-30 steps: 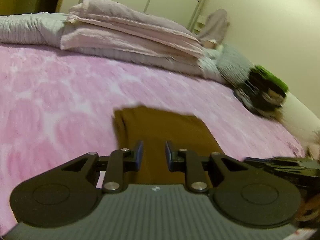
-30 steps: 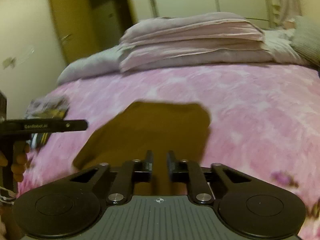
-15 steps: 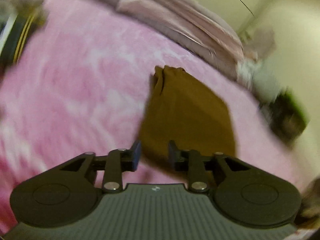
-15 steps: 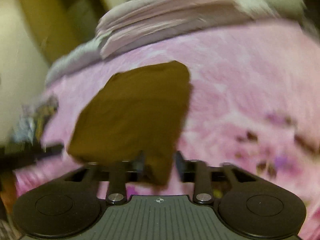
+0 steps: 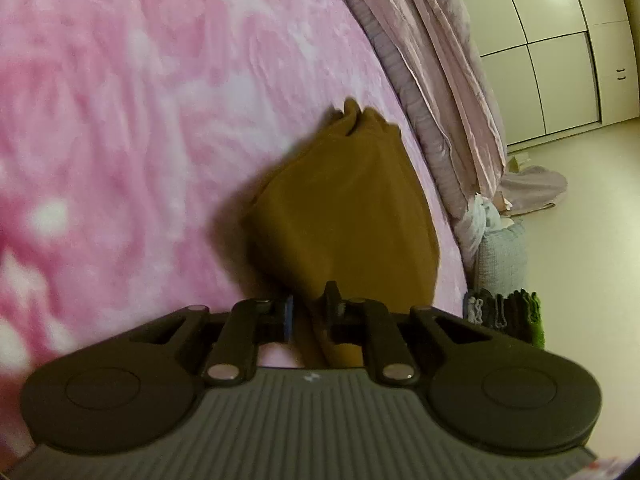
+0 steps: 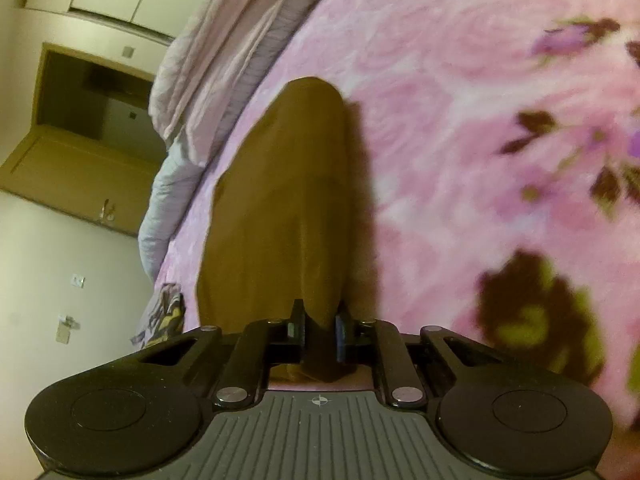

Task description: Fold large clothes

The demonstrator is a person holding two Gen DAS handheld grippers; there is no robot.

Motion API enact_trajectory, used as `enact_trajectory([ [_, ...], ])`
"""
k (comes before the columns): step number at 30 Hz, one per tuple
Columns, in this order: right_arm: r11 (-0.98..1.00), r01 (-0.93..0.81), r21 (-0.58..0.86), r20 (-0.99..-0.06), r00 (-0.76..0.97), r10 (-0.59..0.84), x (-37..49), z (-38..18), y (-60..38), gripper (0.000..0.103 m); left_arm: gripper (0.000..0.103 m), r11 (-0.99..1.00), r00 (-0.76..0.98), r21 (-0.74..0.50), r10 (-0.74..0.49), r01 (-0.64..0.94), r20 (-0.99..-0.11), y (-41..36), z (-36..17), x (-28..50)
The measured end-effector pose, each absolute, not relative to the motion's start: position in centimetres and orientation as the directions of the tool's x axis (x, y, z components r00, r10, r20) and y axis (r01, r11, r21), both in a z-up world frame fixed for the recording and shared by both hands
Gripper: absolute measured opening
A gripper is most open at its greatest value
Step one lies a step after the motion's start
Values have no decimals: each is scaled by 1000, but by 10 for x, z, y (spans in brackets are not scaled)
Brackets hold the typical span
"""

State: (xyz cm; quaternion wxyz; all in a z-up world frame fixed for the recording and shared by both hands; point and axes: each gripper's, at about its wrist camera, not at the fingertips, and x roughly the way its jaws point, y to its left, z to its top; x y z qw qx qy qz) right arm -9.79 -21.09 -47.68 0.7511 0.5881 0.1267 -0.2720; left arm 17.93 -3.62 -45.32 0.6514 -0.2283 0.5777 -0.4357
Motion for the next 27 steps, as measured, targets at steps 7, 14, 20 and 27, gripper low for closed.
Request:
enact_trajectory([
  [7,311,474,824,-483,874,-53,-52,-464,-140,13,11,561,115,-701,-810,441,-576,5,-428,216],
  [14,272,576,771,-529,817,-229,-89,-462,-181,63,40,545,24,-735,-809,405,-587,33,-437,208],
  [20,126,513,849,-466,839,-279,-106,-487,-256,63,40,513,-35,-766,-822,388,-569,21,-444,187],
  [27,165,552,817,-493,818,-296,-92,-480,-249,29,7,520,15,-759,-829,393,-560,10,-440,211],
])
